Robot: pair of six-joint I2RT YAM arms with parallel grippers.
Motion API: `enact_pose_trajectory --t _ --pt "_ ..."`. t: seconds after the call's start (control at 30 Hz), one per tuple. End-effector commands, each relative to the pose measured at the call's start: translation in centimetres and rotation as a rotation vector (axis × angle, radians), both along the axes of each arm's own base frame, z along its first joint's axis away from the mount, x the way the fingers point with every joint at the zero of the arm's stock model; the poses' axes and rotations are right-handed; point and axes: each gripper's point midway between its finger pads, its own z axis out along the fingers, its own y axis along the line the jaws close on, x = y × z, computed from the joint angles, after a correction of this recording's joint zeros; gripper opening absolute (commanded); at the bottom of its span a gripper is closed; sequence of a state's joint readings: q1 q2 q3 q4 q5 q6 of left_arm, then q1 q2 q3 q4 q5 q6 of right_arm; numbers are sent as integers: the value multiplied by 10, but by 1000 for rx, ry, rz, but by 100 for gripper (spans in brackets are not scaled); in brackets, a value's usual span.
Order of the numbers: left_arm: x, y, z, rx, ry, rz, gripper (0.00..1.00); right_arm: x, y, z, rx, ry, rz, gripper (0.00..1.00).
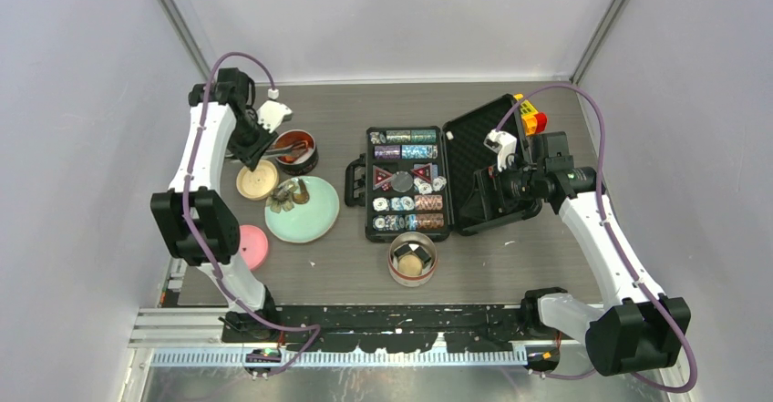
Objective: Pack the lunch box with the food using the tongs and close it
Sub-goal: Place the fake food in the packing box.
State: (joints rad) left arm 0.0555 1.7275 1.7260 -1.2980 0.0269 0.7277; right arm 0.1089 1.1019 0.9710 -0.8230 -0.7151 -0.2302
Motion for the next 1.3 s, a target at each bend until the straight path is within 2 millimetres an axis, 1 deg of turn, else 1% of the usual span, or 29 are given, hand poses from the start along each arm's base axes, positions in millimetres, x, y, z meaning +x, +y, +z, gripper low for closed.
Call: enact_pose_trajectory --t 0.0,0.1,0.27,0.5,0.6,0.73,0.9,0.97,1.1,1.2,1.27 --pt "12 -5 7 -41 -42 21 21 2 -1 5 -4 -38 6 96" --pt "11 -5 0 -41 -19 22 25 2 -1 5 -4 -37 6 96" --pt "14 -4 -6 -38 -14 27 28 2 -1 5 -3 -33 6 96" --pt "13 -6 -11 -51 3 25 41 3 -1 4 -3 -27 5 96" --pt "14 -6 -8 -48 -7 26 45 2 -1 4 -3 -27 6 96" --pt "12 -4 -1 -42 -29 30 47 3 -1 4 -2 -26 4 96" --pt "10 4 18 -56 -90 61 47 2 -1 4 -2 -26 3 96" --pt "6 7 27 -77 -111 74 47 2 -1 5 -3 -30 3 96" --pt "-16 7 38 -104 -129 65 47 2 -1 5 1 -30 4 96" --pt "-36 5 39 -99 -137 41 47 2 0 6 7 -26 5 96" --pt "-47 4 36 -95 -134 39 47 2 1 7 10 -28 6 96"
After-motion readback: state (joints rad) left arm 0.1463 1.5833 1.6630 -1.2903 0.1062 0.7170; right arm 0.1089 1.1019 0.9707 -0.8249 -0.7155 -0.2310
